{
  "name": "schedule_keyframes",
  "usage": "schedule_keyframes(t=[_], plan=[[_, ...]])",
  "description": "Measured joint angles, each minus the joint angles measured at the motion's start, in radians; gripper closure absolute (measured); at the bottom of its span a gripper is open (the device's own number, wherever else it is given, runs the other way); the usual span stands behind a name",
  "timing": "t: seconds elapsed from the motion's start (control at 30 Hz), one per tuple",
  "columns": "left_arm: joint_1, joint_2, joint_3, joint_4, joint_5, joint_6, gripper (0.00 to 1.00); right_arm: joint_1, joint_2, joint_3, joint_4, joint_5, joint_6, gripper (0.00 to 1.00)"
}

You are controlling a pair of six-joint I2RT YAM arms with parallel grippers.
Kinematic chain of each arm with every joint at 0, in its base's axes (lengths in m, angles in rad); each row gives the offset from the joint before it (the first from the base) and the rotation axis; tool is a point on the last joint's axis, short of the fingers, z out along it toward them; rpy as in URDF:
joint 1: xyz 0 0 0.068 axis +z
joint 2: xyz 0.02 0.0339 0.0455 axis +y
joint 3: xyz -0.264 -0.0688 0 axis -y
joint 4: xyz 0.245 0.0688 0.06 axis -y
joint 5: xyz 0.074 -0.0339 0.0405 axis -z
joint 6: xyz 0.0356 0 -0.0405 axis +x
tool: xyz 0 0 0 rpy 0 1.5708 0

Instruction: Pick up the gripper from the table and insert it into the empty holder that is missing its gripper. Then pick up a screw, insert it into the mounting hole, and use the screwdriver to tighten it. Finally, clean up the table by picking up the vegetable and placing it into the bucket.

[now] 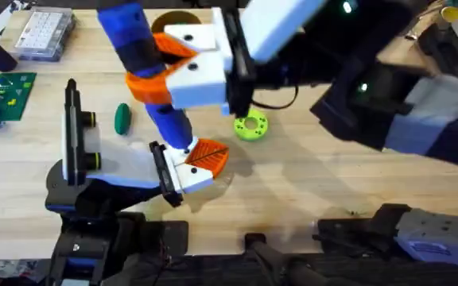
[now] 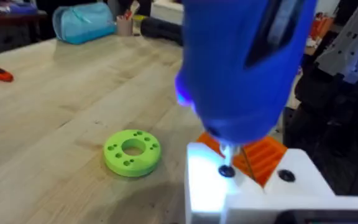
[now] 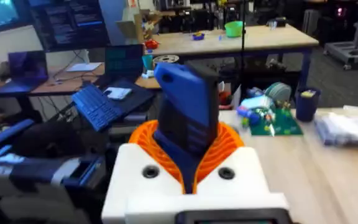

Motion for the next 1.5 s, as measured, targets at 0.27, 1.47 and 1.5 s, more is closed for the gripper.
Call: schedule_keyframes(t=[0.27, 1.47, 1.5], plan=[[0.0, 0.0, 0.0, -0.005, 0.003, 0.002, 0.985, -0.031, -0.008, 0.203, -0.043, 0.012, -0.033, 0.954], [0.0, 0.0, 0.0, -0.004, 0.002, 0.002, 0.985, -0.159, 0.201, 0.246, -0.725, 0.713, -1.021, 0.952], [0.0, 0.0, 0.0, -0.004, 0.002, 0.002, 0.985, -0.164, 0.228, 0.246, -0.722, 0.744, -1.063, 0.953]])
